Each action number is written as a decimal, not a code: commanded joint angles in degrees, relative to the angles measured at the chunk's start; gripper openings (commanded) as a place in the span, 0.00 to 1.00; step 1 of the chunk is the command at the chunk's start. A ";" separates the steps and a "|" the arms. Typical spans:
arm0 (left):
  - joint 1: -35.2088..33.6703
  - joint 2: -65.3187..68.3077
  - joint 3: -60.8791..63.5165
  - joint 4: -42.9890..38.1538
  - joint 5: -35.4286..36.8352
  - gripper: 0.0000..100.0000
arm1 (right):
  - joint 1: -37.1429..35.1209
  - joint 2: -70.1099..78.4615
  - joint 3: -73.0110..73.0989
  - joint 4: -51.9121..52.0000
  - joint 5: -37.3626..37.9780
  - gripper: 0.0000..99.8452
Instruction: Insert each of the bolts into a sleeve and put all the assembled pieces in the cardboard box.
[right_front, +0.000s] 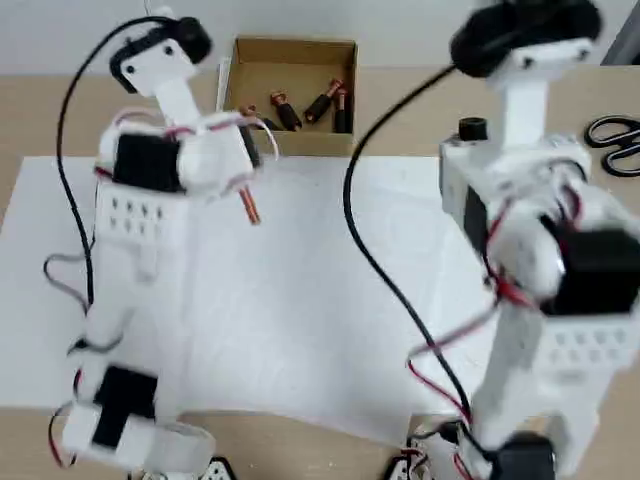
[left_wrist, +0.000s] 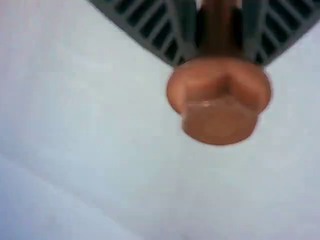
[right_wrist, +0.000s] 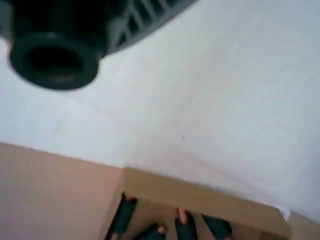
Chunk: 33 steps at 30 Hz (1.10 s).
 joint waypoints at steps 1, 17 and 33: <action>4.04 -12.48 3.21 0.35 -2.90 0.00 | -0.22 -7.34 5.36 0.48 0.53 0.00; 4.66 -34.20 20.70 -7.21 -7.82 0.00 | -0.22 -29.05 47.82 -7.87 0.35 0.00; 4.84 -56.79 47.96 -21.01 -9.49 0.00 | -10.95 -55.25 83.60 -36.18 0.09 0.00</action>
